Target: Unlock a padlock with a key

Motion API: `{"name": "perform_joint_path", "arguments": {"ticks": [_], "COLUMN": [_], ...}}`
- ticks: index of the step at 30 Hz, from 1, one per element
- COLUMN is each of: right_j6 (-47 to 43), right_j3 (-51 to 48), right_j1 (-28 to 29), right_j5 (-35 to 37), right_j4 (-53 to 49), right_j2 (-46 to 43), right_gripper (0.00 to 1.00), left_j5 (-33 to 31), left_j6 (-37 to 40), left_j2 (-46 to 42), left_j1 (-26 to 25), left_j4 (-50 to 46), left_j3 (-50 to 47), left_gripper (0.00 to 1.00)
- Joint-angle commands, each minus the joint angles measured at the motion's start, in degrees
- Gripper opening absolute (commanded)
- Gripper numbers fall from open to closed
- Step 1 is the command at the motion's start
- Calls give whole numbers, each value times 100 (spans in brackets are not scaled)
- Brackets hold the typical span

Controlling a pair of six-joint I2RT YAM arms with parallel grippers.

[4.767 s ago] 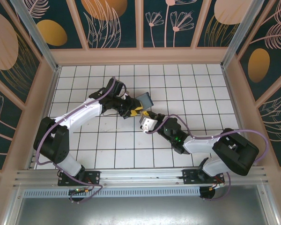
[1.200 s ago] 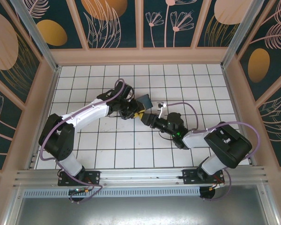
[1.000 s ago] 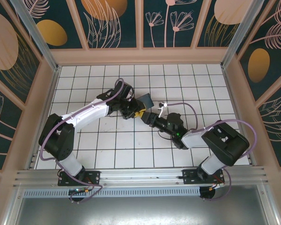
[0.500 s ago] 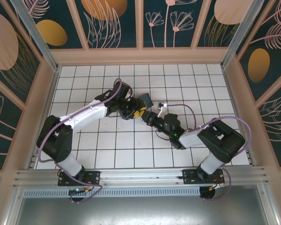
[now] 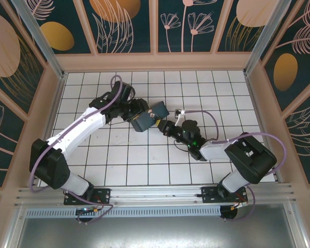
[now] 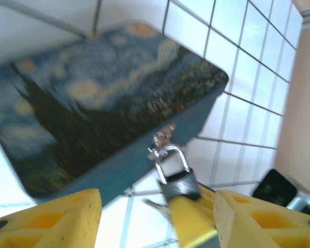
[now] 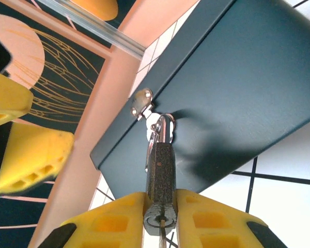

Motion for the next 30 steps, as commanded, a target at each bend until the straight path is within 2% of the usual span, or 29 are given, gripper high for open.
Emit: {"name": "perform_joint_path", "arguments": {"ticks": [1, 4, 11, 16, 20, 23, 27, 30], "right_j6": [378, 24, -2076, -3453, -4544, -5023, -5203, -5292], "right_j3": [255, 512, 1567, 2408, 2996, 3157, 3081, 3088], "right_j1": [-129, -112, -76, -46, 211, 368, 374, 328], "right_j5": [-547, -709, -556, -296, 299, 757, 1110, 1015], "right_j4": [67, -425, -2932, -4459, -5445, -5801, -5827, -5845], "right_j2": [-211, -263, -568, -556, -339, -229, -315, -391], "right_gripper": [13, 13, 10, 8, 7, 7, 6, 6], "left_j5": [-1510, -1431, -117, -66, 120, 266, 377, 358], "left_j6": [1544, 2119, 2520, 2729, 2729, 2648, 2538, 2520], "left_j2": [-29, 64, 399, 501, 503, 502, 520, 519], "left_j1": [26, 33, 79, 91, 149, 188, 215, 230], "left_j4": [-791, -426, 312, 235, 334, 515, 699, 707], "left_j3": [129, -128, -410, -464, -621, -803, -906, -864], "left_gripper": [58, 58, 52, 48, 45, 44, 45, 44]}}
